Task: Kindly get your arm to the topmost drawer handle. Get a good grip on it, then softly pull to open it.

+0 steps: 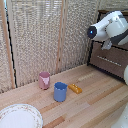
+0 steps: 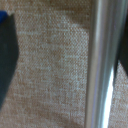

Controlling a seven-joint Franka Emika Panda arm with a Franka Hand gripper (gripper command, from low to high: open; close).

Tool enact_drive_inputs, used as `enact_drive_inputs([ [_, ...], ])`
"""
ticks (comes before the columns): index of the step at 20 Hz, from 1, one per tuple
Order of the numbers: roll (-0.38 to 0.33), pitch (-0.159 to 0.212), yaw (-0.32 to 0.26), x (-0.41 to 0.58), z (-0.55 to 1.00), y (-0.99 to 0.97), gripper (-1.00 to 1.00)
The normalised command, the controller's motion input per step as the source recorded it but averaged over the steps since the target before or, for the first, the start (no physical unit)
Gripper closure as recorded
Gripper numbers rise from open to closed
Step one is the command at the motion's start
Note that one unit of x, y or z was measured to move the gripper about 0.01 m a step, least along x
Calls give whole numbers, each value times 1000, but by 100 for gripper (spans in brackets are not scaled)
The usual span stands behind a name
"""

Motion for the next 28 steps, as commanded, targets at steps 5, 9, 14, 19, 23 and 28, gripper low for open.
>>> enact_drive_inputs([
  [5, 29, 0, 9, 0, -107, 468, 100],
  [9, 45, 0, 17, 26, -186, 949, 100],
  [14, 20, 0, 11, 54, -283, 994, 100],
  [19, 1, 0, -30, 269, -303, 955, 100],
  [23, 0, -1, -33, 204, -39, 391, -100],
  [28, 18, 19, -17, 66, 113, 85, -100],
])
